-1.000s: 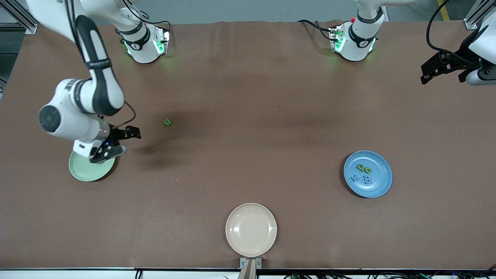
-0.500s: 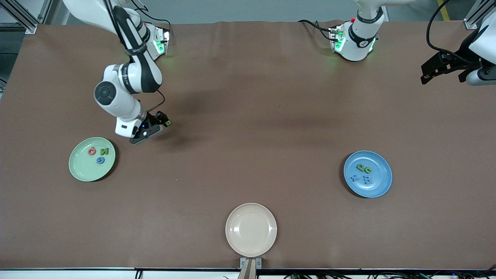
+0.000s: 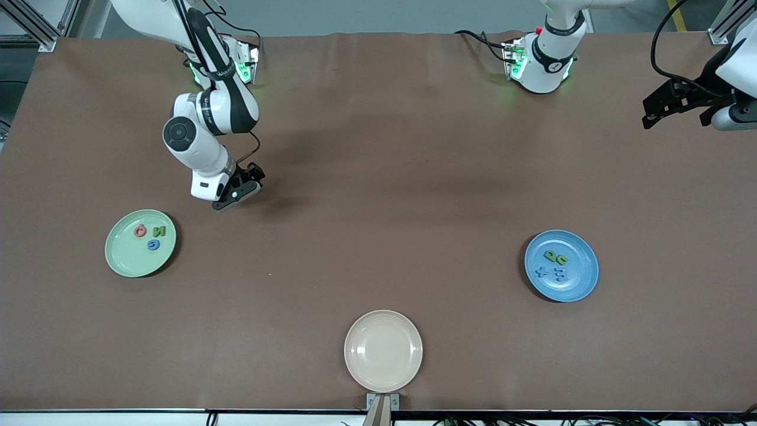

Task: Sort upper and lower case letters into plates
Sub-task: 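Lower the right gripper and grasp the green B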

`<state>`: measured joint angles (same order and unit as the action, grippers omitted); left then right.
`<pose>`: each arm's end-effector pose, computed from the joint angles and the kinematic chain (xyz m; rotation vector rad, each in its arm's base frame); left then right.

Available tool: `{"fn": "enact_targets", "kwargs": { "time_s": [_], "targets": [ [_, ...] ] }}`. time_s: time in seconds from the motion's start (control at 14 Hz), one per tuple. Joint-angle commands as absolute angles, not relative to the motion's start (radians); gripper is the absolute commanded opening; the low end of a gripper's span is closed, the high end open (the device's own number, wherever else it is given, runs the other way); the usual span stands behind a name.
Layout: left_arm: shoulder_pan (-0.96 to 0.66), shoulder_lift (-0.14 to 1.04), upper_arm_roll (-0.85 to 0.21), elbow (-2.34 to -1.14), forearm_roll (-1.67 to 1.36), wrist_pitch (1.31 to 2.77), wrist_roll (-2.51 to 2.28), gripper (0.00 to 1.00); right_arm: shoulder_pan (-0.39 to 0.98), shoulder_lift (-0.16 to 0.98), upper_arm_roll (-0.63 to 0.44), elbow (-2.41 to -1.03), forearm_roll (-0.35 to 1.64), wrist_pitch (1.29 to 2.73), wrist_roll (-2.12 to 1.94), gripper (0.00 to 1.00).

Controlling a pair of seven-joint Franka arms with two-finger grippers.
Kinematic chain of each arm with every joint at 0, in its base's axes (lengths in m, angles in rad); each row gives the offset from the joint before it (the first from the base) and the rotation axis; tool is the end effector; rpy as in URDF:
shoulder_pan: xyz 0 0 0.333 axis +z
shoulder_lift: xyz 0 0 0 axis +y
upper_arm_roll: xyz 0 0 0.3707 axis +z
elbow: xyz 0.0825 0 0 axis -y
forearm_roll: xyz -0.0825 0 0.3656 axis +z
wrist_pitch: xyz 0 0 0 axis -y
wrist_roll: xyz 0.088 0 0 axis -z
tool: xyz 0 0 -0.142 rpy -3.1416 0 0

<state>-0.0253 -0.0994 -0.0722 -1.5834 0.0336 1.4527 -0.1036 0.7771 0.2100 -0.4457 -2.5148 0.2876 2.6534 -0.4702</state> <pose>0.4839 -0.0445 0.6792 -3.0977 -0.0155 0.0423 0.4381 0.1426 0.2392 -2.9830 -0.8430 0.0569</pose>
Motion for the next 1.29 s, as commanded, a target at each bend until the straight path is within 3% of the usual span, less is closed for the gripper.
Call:
{"fn": "enact_targets", "kwargs": {
  "time_s": [0.0,0.5,0.79,1.21],
  "targets": [
    [-0.026,-0.107,-0.067,-1.588,0.014,1.466,-0.094,1.0,0.792,0.224,-0.451,-2.537,0.299,2.674,-0.482,0.88],
    [-0.026,-0.106,-0.067,-1.589,0.014,1.466,-0.095,1.0,0.816,0.268,-0.448,-2.537,0.302,2.668,-0.46,0.88],
    [-0.025,-0.107,-0.067,-1.588,0.014,1.467,-0.095,1.0,0.9,0.281,-0.449,-2.536,0.302,2.672,-0.333,0.88],
    [-0.025,-0.106,-0.067,-1.588,0.014,1.468,-0.095,1.0,0.89,0.308,-0.454,-2.533,0.299,2.678,-0.342,0.88]
  ]
}}
